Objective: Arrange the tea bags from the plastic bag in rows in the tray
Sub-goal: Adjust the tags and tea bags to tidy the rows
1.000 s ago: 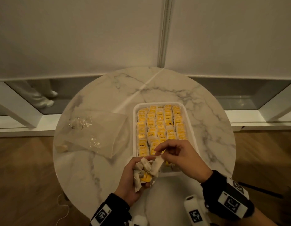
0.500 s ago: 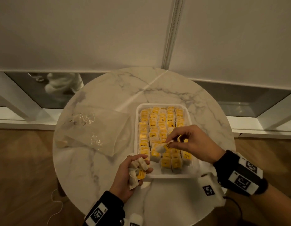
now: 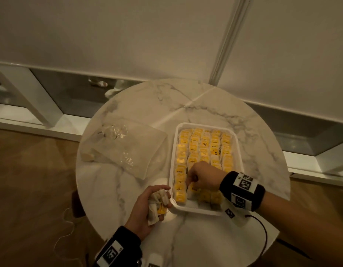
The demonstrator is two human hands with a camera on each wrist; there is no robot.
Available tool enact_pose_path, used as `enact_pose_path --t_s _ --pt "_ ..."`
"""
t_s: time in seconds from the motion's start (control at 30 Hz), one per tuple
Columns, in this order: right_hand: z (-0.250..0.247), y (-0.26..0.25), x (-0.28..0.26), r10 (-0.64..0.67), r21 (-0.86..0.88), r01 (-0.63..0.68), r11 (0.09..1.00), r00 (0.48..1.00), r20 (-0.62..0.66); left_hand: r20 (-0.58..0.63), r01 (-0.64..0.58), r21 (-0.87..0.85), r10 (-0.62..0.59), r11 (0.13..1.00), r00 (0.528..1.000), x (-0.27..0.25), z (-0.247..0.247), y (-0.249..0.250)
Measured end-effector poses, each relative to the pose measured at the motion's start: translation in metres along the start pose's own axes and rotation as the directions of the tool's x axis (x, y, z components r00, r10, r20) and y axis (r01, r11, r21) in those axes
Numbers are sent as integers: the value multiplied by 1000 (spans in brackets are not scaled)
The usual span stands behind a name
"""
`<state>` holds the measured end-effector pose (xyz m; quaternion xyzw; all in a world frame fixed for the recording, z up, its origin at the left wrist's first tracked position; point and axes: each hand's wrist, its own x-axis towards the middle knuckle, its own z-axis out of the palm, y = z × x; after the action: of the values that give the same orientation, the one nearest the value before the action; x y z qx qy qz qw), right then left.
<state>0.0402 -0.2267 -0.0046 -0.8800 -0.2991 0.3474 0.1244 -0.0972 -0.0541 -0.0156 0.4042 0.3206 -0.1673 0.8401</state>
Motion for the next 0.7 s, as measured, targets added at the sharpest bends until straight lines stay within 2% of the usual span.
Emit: enact_pose_path --t_s 0.3,0.43,0.5,0.6,0.63,0.7 --pt "3 -3 4 -25 -181 10 983 996 -80 29 3 48 -4 999 1000 3 -3 -1" --pt "4 -5 -3 -40 -228 -2 974 982 -182 56 -21 39 19 999 998 3 -2 -1" --pt "1 -11 -11 -63 -167 20 986 965 -256 68 -22 44 19 999 998 3 0 -1" --pt "-4 -26 -30 -93 82 139 987 903 -419 89 -17 41 13 999 996 2 5 0" --pt "-4 -33 -37 -80 174 172 970 895 -439 90 -17 36 14 999 996 3 7 0" --pt "-1 -47 -49 -48 295 179 939 914 -403 81 -26 38 23 999 996 4 11 0"
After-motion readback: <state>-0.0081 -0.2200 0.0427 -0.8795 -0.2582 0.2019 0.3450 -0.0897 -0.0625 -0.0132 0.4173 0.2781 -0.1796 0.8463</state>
